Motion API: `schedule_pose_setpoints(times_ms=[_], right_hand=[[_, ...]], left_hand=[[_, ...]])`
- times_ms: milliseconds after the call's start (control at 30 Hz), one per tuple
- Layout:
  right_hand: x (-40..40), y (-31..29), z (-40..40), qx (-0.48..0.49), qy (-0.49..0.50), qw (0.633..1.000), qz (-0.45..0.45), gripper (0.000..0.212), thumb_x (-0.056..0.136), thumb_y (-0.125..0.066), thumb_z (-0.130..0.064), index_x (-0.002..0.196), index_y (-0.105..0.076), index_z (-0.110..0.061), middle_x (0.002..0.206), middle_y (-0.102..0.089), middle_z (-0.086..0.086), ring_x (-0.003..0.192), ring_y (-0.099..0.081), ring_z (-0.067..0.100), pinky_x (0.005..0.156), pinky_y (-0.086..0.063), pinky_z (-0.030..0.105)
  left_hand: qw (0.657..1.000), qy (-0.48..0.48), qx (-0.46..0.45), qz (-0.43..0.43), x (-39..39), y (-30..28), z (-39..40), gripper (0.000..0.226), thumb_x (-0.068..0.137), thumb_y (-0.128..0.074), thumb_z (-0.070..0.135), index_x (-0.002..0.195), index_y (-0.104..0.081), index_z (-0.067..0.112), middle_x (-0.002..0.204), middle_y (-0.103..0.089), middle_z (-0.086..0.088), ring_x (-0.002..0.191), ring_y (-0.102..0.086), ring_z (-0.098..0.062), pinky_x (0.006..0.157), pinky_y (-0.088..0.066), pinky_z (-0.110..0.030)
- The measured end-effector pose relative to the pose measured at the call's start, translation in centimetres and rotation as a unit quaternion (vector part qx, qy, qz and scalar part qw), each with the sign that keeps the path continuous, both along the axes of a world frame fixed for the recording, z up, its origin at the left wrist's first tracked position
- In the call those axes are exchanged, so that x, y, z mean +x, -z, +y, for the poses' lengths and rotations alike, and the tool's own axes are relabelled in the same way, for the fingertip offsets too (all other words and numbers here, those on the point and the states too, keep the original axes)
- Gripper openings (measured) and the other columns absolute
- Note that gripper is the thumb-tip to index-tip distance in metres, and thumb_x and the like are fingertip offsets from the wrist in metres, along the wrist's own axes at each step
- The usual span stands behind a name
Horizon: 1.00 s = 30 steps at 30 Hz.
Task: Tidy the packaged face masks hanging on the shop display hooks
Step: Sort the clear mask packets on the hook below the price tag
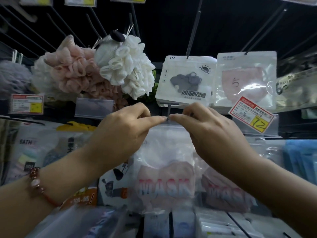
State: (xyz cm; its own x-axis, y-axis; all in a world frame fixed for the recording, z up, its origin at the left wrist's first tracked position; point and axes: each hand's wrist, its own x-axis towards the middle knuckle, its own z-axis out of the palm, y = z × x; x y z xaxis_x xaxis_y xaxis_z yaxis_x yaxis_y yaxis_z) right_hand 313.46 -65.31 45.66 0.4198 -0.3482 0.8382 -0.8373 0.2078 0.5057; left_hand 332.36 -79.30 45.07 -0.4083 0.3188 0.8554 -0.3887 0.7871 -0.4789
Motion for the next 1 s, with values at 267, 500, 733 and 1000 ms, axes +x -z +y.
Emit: schedule_pose_setpoints(times_ms=[267,500,733,1000], right_hand=[[-0.9,0.1,-1.2,0.041,0.008,0.998,-0.055,0.061,0.076,-0.072,0.002,0.128,-0.062,-0.030,0.100,-0.055,-0.002,0.084,-0.057,0.021,0.057,-0.048,0.032],[-0.7,2.6,-1.6,0.079,0.125,0.988,-0.046,0.069,0.069,-0.079,-0.021,0.134,-0.058,-0.019,0.130,-0.059,0.007,0.119,-0.057,0.029,0.097,-0.048,0.040],[-3.6,7.5,2.0,0.075,0.099,0.989,-0.084,0.058,0.068,-0.067,-0.037,0.124,-0.064,-0.021,0.134,-0.060,0.011,0.124,-0.056,0.033,0.114,-0.028,0.039],[-6.2,10.9,7.4,0.113,0.092,0.942,-0.304,0.065,0.089,-0.058,-0.046,0.148,-0.033,-0.034,0.161,-0.020,-0.002,0.149,-0.014,0.022,0.114,-0.006,0.032]], left_hand=[[0.999,-0.035,-0.012,0.000,-1.6,0.0,-0.7,0.037,0.096,-0.056,0.011,0.130,-0.067,0.020,0.082,-0.052,-0.002,0.069,-0.050,-0.018,0.052,-0.048,-0.031],[0.991,-0.131,0.026,0.003,-3.0,1.9,-1.7,0.052,0.085,-0.072,0.009,0.135,-0.061,0.017,0.092,-0.059,-0.006,0.076,-0.056,-0.024,0.067,-0.051,-0.042],[0.980,-0.186,0.068,0.014,-3.8,6.9,2.2,0.063,0.087,-0.048,0.042,0.145,-0.050,0.016,0.147,-0.045,-0.021,0.135,-0.043,-0.041,0.111,-0.034,-0.056],[0.978,-0.144,0.139,-0.059,-9.3,11.1,6.8,0.065,0.089,-0.040,0.056,0.144,-0.048,0.024,0.152,-0.043,-0.016,0.141,-0.038,-0.037,0.114,-0.021,-0.052]])
